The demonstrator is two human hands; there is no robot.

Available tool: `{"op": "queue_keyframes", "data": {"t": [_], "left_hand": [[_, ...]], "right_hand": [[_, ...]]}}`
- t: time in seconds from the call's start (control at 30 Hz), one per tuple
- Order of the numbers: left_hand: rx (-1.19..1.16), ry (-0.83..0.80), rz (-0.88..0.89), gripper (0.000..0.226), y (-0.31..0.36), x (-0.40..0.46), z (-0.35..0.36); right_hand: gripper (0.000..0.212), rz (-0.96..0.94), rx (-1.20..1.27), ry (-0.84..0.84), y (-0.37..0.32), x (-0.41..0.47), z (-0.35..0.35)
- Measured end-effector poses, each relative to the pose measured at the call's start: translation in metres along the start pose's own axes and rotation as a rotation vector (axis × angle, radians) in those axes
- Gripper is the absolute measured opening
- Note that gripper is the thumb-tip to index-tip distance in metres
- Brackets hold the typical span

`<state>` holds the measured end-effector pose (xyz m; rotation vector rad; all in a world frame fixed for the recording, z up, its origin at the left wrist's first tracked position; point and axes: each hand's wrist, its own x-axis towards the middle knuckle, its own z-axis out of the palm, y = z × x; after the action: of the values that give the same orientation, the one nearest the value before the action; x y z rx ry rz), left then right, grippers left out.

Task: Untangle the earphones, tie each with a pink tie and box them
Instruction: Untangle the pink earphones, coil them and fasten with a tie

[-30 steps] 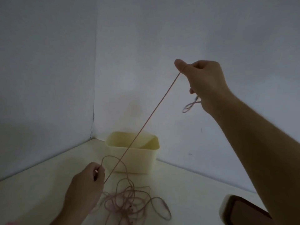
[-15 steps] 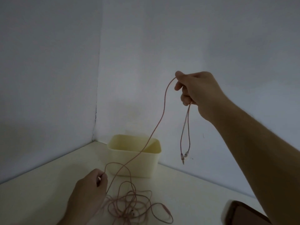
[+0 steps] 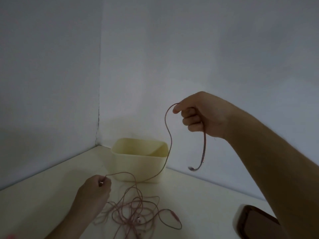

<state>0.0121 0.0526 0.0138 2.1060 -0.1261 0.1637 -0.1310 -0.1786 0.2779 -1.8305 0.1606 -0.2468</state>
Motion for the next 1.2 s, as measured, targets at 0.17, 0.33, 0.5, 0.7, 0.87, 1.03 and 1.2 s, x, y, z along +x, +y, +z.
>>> {"op": "queue_keyframes", "data": {"t": [0.17,0.33,0.5,0.7,0.87,1.03,1.2], "left_hand": [[0.397,-0.178,0.029,0.028,0.024,-0.007,-0.012],[-0.24,0.02,0.427,0.011,0.081,-0.049,-0.031],[-0.599,-0.702,0.435,0.048,0.132,-0.09,-0.046],[-0.603,-0.488,0.436,0.028,0.126,-0.09,-0.025],[-0.649,-0.361,0.4,0.023,0.124,-0.086,-0.016],[-0.824,-0.508,0.318,0.027,0.118,-0.077,-0.031],[-0.73,-0.479,0.445,0.024,0.124,-0.071,-0.053]], "right_hand": [[0.016,0.005,0.275,-0.108,0.013,-0.008,0.008],[0.023,-0.032,0.375,-0.126,0.023,-0.012,0.029],[0.023,-0.093,0.313,-0.109,0.039,-0.014,0.057],[0.013,-0.079,0.419,-0.139,0.065,-0.022,0.076],[0.011,-0.12,0.33,-0.17,0.09,-0.024,0.086],[0.006,-0.146,0.272,0.009,0.089,-0.026,0.074],[0.069,-0.401,-0.339,0.012,0.1,-0.029,0.064]]}}
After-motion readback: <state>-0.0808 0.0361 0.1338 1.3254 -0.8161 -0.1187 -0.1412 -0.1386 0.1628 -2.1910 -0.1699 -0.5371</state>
